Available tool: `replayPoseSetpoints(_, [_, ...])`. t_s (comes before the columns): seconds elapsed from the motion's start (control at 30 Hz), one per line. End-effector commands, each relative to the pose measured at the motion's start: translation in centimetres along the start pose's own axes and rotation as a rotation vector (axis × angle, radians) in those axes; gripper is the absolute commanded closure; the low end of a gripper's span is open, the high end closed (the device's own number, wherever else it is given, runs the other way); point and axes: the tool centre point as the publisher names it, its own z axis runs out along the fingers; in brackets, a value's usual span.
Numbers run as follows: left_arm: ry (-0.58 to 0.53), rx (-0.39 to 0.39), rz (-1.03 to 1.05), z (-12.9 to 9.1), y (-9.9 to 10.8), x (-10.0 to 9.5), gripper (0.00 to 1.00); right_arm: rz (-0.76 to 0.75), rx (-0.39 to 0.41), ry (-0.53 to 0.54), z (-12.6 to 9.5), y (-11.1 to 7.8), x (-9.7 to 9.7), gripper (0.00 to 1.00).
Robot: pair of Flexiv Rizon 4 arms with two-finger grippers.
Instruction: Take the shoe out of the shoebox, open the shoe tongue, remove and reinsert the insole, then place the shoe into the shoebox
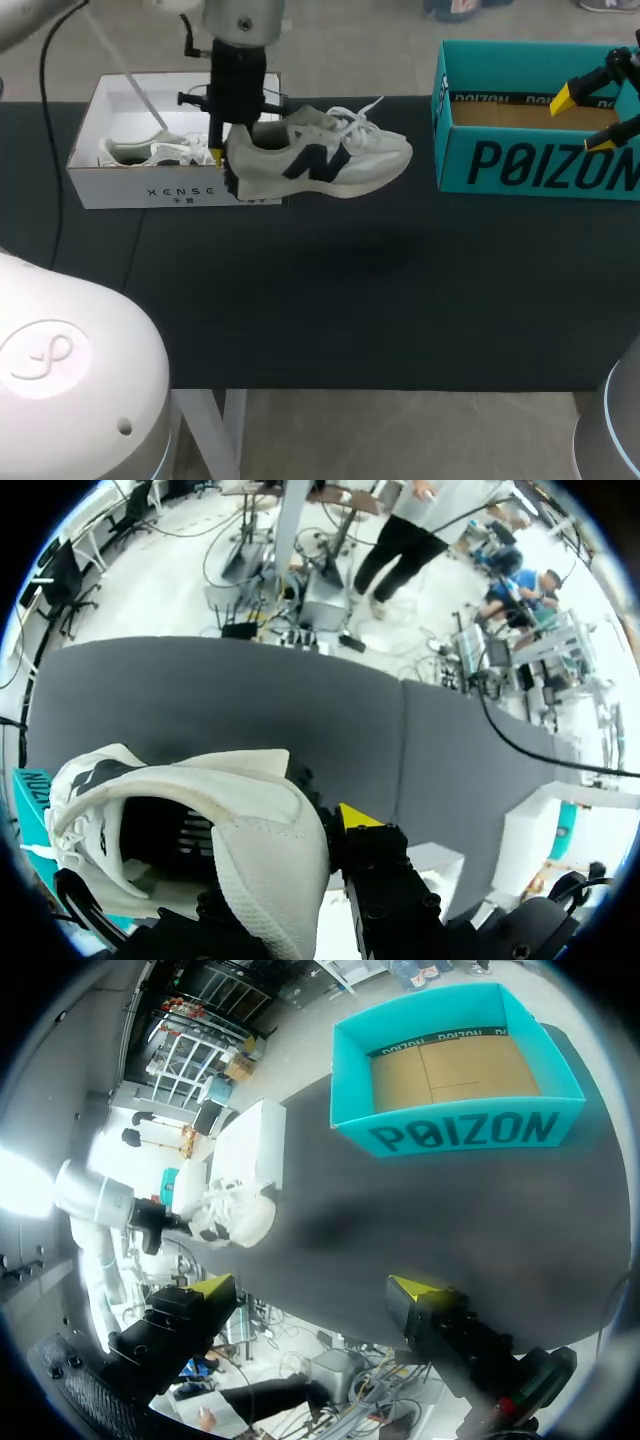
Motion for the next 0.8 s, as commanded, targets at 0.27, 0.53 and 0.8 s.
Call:
replayPoseSetpoints(0.27, [-0.018,-0.06,0.055,0.8,6.7,12.3,1.0,0.002,-0.001,-0.002,0.0,-0.1,0.0,0.0])
replayPoseSetpoints(0.53, [-0.026,-0.104,0.044,0.1,12.9,18.2,1.0,0.002,-0.001,-0.002,0.0,-0.1,0.0,0.0])
replayPoseSetpoints(0.8, [0.007,-0.127,-0.003,-0.2,19.5,21.5,1.0,0.002,-0.001,-0.002,0.0,-0.1,0.0,0.0])
